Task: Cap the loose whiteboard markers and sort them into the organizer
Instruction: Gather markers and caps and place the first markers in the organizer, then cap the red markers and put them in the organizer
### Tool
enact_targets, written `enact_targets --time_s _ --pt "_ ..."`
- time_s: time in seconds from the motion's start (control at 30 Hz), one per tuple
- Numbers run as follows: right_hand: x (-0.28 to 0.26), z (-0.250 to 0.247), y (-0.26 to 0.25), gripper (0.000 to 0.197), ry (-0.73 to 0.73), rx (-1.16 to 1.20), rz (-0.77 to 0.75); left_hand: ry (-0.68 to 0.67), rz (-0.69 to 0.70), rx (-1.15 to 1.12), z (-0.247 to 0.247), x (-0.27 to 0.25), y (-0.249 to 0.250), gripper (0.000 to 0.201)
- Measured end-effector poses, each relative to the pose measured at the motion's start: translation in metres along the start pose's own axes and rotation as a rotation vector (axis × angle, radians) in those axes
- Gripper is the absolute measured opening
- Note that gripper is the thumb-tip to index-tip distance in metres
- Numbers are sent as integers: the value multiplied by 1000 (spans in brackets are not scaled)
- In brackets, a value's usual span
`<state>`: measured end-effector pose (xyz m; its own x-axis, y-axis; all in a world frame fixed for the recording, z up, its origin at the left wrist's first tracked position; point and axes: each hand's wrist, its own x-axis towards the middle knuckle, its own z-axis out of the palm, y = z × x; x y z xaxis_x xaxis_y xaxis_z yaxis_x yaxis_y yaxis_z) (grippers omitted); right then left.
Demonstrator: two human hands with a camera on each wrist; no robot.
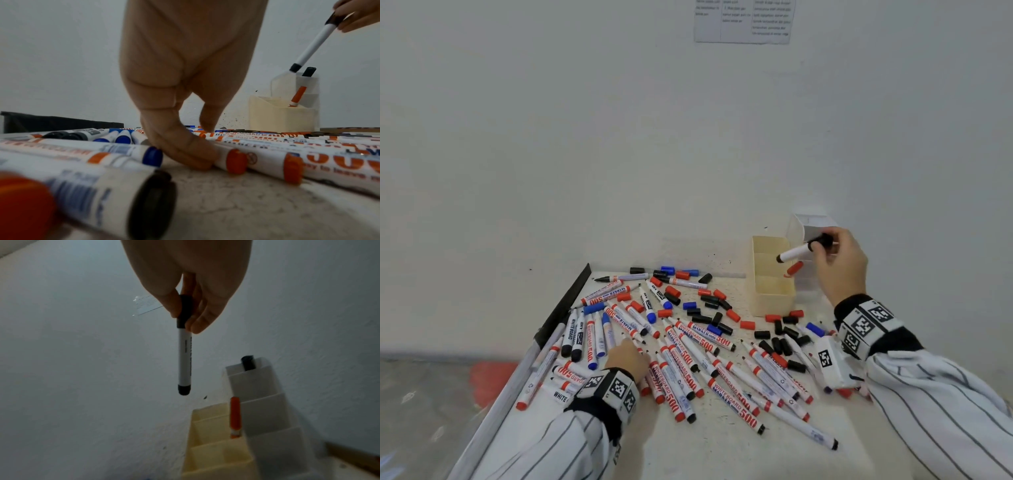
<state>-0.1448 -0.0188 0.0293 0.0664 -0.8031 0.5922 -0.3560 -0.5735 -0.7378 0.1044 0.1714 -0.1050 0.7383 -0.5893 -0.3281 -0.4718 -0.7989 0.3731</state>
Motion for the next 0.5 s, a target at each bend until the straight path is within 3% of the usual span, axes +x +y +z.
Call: enact_targets --time_s 0.13,0.37,0.5 --pt "35 -25 21 24 151 -21 -58 -1 1 -102 -1 3 1 24" --pt "63 -19 48 22 81 -224 -99 37 -84 -343 -6 6 4 33" --pt "67 -11 53 23 58 -272 -85 88 -24 -481 -10 7 7 37"
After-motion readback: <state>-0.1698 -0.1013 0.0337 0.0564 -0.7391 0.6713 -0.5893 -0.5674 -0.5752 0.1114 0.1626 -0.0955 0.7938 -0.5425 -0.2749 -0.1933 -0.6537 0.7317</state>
